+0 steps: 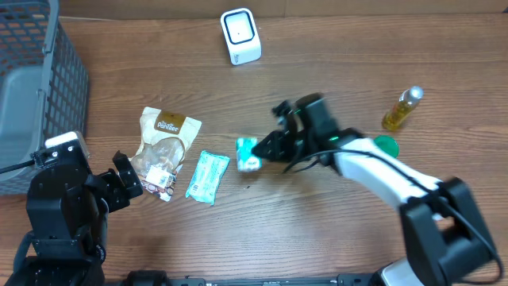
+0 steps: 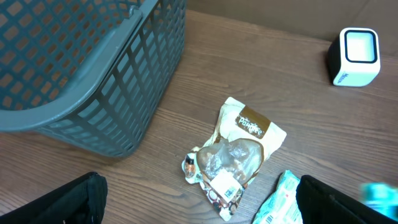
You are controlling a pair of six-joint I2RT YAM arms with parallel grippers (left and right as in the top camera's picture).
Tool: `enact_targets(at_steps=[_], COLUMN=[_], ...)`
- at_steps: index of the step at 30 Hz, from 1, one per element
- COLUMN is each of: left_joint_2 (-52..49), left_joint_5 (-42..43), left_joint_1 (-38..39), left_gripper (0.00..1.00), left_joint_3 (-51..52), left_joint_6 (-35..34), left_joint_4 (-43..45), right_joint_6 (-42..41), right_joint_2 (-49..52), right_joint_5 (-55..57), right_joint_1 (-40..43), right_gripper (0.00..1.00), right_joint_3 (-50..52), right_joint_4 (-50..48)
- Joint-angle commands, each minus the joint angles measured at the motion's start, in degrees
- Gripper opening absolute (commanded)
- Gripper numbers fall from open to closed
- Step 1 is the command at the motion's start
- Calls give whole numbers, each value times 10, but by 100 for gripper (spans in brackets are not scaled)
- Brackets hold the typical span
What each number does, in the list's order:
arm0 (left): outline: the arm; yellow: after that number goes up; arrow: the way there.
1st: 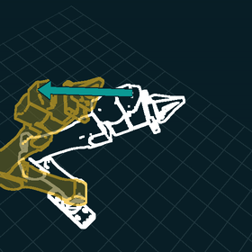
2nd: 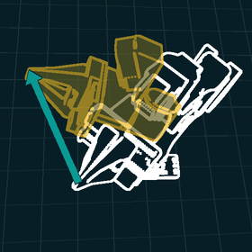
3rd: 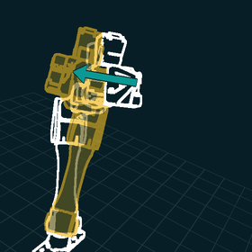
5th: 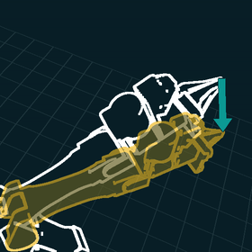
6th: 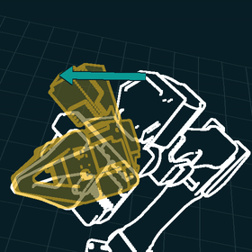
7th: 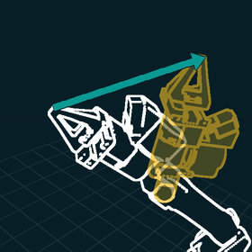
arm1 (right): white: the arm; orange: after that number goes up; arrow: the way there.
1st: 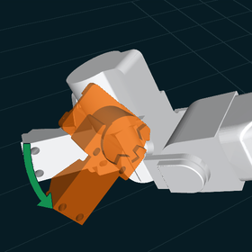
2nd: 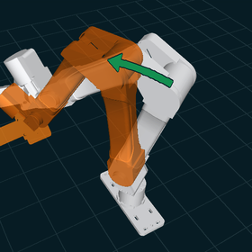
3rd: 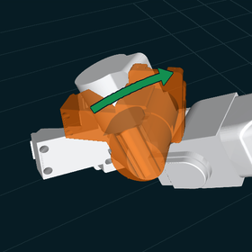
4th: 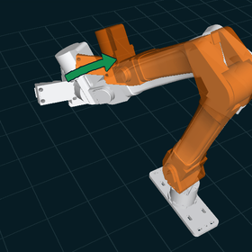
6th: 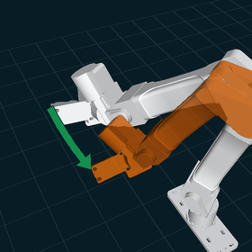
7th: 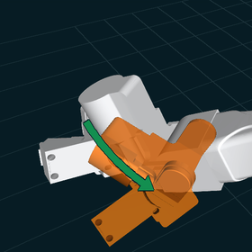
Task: Scan the item barcode
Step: 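Lift the wipe pack up and right with the right gripper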
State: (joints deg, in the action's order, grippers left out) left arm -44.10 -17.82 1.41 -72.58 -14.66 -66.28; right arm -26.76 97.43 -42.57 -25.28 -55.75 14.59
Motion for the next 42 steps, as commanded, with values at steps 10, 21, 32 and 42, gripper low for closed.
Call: enact_targets(at_steps=[10,21,32,42], left_joint_2=[2,2,2,2], left_joint_5=[-6,-6,-6,-6], left_joint_1=[-3,-3,-3,-3], left_gripper=[99,100,100,99], left_joint_3=[-3,-3,-3,-3], left_joint_6=[-1,-2,-2,-2], left_joint_4=[0,0,0,0], right_joint_6=[182,260,238,232], right_joint_2=[-35,-117,-238,-264], right_joint_5=[-474,-473,-410,-410], right_joint_1=[131,138,138,138], right_gripper=[4,4,4,4], right_joint_3=[-2,-2,-2,-2], right_joint_4=[101,244,306,304])
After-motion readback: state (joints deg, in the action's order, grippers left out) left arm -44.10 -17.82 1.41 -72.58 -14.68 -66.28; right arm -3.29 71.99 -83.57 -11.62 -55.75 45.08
